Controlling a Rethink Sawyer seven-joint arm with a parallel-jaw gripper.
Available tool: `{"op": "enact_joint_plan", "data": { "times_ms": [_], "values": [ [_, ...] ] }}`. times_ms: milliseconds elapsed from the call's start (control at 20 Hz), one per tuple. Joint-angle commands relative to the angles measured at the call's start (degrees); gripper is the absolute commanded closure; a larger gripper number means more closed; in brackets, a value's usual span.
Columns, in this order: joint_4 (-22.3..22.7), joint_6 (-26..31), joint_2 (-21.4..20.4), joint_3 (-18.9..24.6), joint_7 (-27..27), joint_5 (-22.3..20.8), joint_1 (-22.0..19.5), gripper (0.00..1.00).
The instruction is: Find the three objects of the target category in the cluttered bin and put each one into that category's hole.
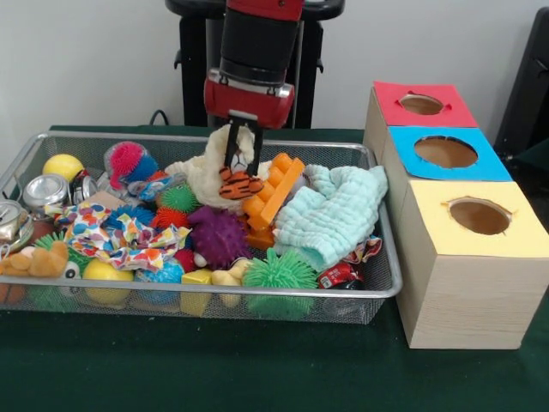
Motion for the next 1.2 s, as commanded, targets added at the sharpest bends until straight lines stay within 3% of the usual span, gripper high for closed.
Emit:
{"op": "enact_joint_plan", "data": {
  "times_ms": [50,800,850,1200],
  "values": [
    [-3.5,-2.6,7.1,3.3,8.8,-0.9,0.4,1.00],
    [-2.7,-4.1,6.6,4.3,9.2,-1.3,0.7,1.00],
    [-2.6,-4.3,6.5,4.6,8.8,-1.6,0.5,0.00],
    [-3.5,-0.7,6.6,3.1,9.6,0.7,2.0,0.00]
  ]
}}
